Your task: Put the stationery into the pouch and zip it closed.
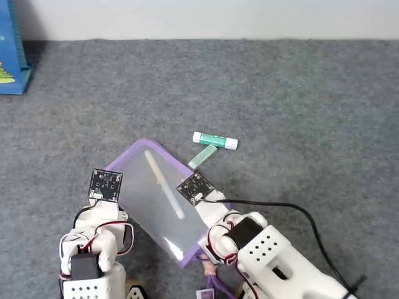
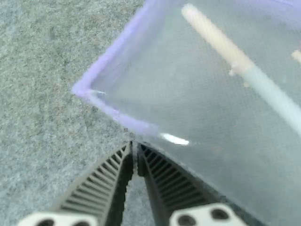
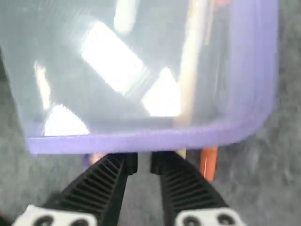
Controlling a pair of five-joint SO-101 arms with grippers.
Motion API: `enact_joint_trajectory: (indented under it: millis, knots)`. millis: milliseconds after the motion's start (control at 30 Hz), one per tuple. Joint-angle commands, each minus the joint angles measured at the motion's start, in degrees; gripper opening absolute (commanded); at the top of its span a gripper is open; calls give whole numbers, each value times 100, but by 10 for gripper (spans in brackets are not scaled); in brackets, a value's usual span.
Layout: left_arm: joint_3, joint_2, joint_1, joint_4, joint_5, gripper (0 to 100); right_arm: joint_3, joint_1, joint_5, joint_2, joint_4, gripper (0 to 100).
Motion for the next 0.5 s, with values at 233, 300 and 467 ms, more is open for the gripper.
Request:
enact_joint_trajectory:
  millis: [233,300,467]
  knots:
    - [-66,-70,-26,18,-26,16,-369,-13,-44,593,-2220,8]
    - [-66,-70,-26,18,-26,16,-369,-13,-44,664,-2343,8]
    - [-66,-70,-26,18,-26,16,-501,-40,-70,602,-1569,13]
